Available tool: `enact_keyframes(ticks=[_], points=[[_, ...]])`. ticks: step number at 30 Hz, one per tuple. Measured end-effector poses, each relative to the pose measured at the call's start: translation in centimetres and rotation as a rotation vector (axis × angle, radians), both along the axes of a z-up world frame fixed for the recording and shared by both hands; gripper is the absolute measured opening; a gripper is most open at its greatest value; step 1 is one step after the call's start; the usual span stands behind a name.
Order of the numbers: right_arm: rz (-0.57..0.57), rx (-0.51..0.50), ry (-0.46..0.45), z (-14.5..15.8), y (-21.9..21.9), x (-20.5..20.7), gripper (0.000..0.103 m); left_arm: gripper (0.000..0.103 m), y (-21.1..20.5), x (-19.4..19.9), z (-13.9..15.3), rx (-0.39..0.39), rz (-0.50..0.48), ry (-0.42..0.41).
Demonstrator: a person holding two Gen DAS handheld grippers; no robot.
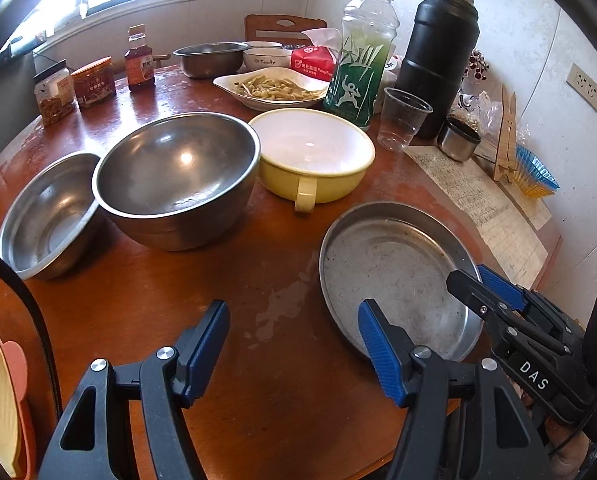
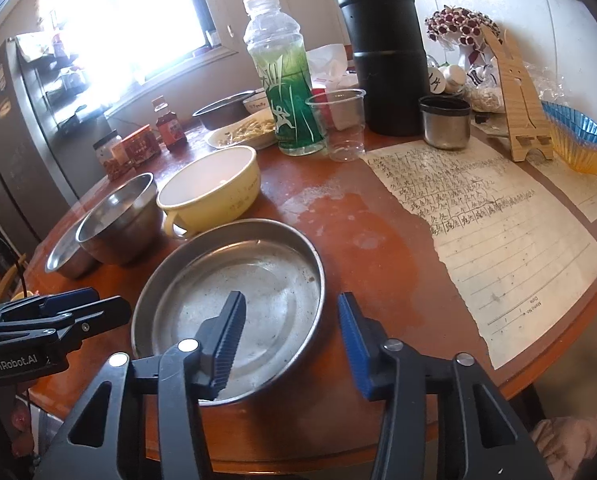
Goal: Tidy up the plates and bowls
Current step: 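Move the left tool to the rim of the grey metal pan, then grasp the grey metal pan rim with the left tool and lift it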
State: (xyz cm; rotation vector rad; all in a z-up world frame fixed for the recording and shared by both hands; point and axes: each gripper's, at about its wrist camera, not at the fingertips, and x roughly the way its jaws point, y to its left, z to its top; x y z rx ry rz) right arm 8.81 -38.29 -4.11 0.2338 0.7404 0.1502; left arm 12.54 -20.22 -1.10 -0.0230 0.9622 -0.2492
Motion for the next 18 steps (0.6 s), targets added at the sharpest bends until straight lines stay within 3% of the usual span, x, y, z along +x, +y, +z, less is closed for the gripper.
enact_keyframes(ticks=[7,12,15,17,18], points=[[-0.009,-0.036,0.005,-0.8,0.2,0.3,0.036,0.066,-0.6,0.9,-1.6,-0.018,0.001,0.070],[-0.016,-0.060,-0.008,-0.8,0.6,0.3,0.035,0.064,-1.2,1.1,-1.7,0.005,0.007,0.032],[-0.010,-0.077,-0.014,-0.9,1.1,0.4,0.034,0.049,-2.2,0.8,-1.8,0.031,-0.013,0.001],[-0.013,-0.093,-0.019,-0.8,1.4,0.4,0.034,0.033,-2.9,0.8,-1.8,0.032,-0.032,-0.017],[-0.009,-0.091,-0.017,-0.9,1.6,0.5,0.033,0.031,-3.3,0.7,-1.8,0.036,-0.045,-0.022]])
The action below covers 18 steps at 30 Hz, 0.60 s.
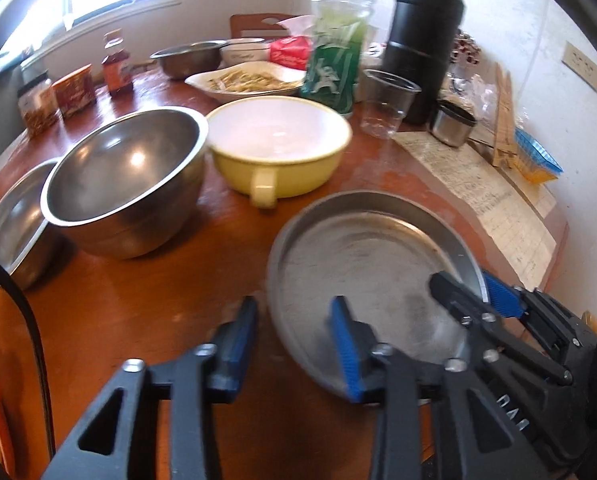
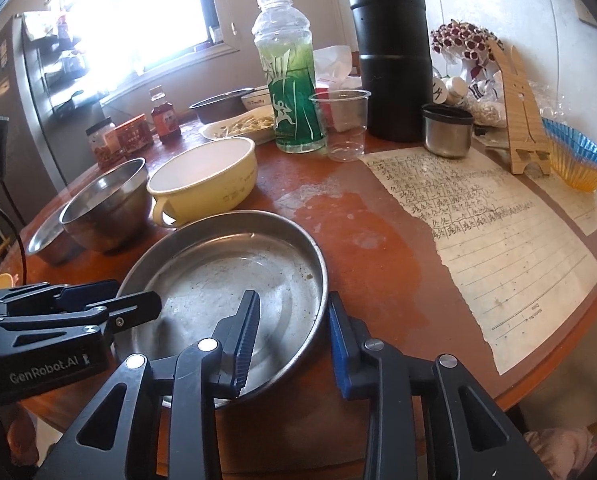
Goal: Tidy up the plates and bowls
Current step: 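Grasp the grey metal pan rim with the left tool and lift it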
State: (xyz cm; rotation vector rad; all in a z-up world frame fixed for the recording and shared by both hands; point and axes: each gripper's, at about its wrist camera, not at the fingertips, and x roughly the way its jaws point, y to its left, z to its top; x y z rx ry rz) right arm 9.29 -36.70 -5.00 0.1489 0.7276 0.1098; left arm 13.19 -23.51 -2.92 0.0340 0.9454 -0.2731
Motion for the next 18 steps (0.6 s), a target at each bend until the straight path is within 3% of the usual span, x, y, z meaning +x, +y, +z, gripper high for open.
enact_keyframes(ticks=[3,18], points=[[-0.019,-0.028,0.000,0.2,0.3,-0.1,0.032,0.031,-0.4,-0.2,-0.1,0.006,-0.003,-0.012],[0.038,0.031,-0.038,2.9,2.0,-1.2,0.032,0.031,3.7,-2.5,2.6,-0.089,0.042,-0.014]])
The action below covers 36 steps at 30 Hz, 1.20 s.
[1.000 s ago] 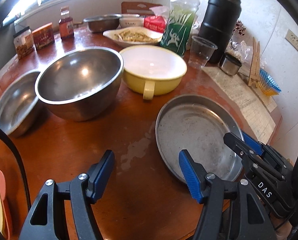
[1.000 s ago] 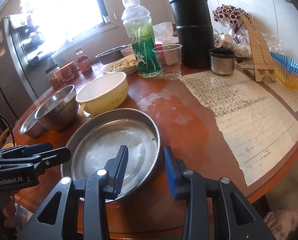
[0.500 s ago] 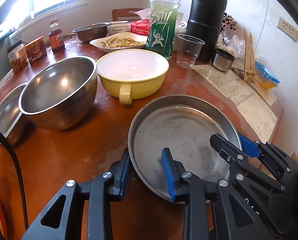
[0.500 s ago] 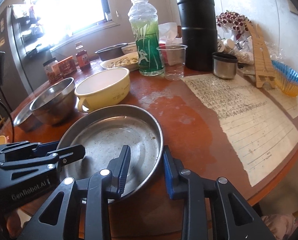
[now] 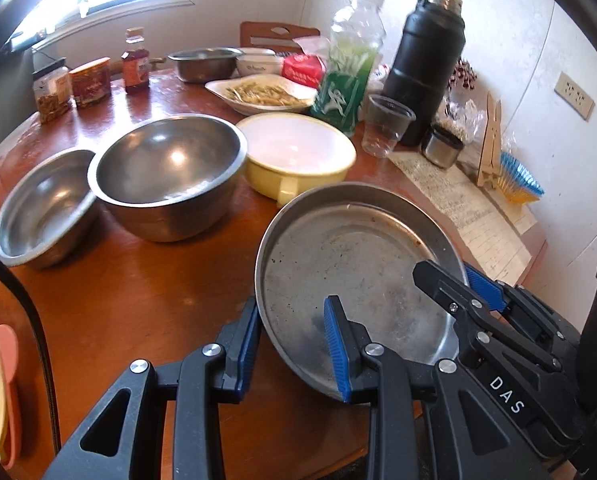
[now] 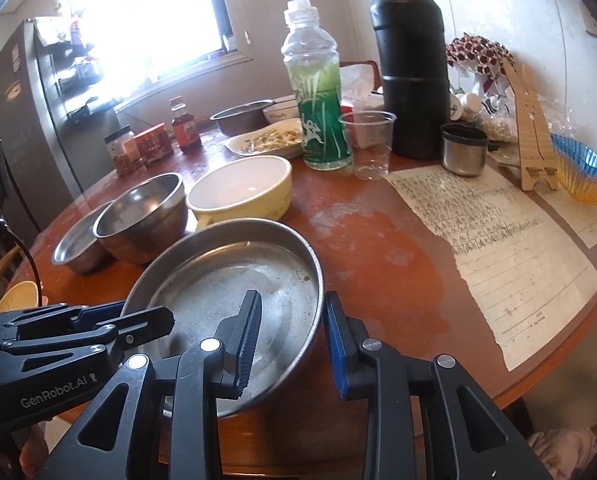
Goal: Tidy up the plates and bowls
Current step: 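Grasp the grey metal pan rim with the left tool and lift it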
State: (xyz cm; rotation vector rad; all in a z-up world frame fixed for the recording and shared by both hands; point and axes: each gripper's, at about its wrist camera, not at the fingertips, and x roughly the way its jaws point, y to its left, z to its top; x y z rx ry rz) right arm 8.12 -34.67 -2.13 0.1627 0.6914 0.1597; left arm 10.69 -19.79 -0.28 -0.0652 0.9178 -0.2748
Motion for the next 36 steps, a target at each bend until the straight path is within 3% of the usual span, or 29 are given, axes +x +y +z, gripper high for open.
enact_keyframes(ticks=[13,36], points=[[0.132,-0.023,-0.069,3.4,6.9,-1.0,0.032,0.032,7.3,-2.8,3.0,-0.041,0.147,-0.058],[0.519,0.000,-0.140,7.2,24.4,-2.8,0.033,0.034,24.0,-11.1,6.3,-0.041,0.497,-0.131]])
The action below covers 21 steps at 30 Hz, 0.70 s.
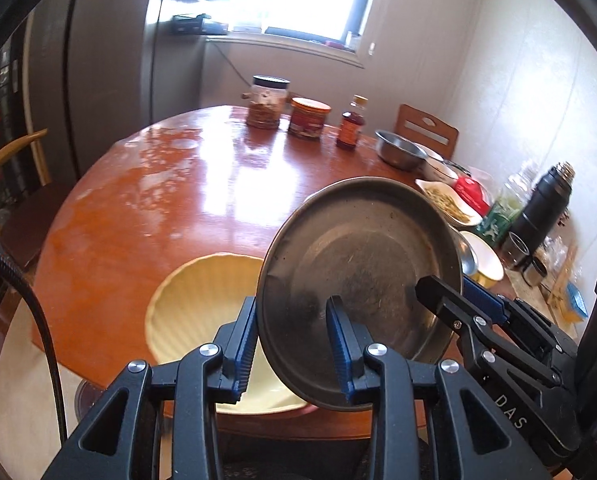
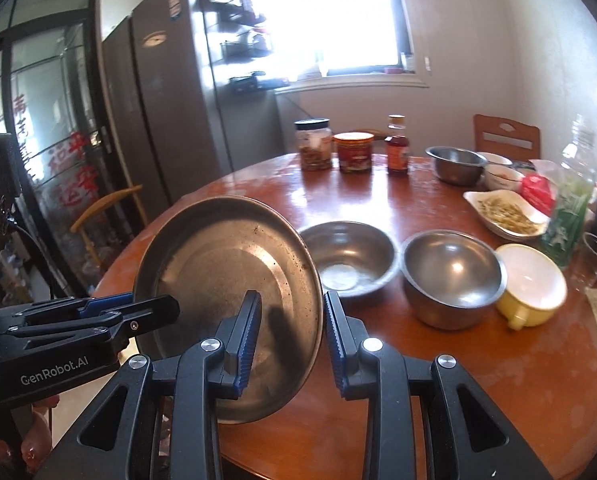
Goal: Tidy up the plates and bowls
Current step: 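Grasp the grey metal pan rim with the left tool and lift it, then carry the pan over the yellow bowl stack and lower it onto it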
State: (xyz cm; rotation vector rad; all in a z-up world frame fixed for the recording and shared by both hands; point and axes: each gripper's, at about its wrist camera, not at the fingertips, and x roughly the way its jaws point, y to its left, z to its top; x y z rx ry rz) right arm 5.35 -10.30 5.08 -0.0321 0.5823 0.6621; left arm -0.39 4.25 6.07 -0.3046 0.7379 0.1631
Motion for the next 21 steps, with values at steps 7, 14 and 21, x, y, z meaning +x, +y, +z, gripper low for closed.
enact_keyframes(ticks=[7,14,21], points=[[0.080,-0.007,-0.007,0.1,4.1,-0.5,0.033,0.037,3.2,-1.5,0.1,-0.005,0.075,-0.009],[0.095,-0.028,0.010,-0.9,6.4,-0.3,0.034,0.037,4.6,-1.1,-1.3,-0.028,0.094,0.016],[0.087,-0.049,0.046,-2.2,7.2,0.5,0.034,0.037,5.1,-0.2,-2.6,-0.041,0.091,0.044]])
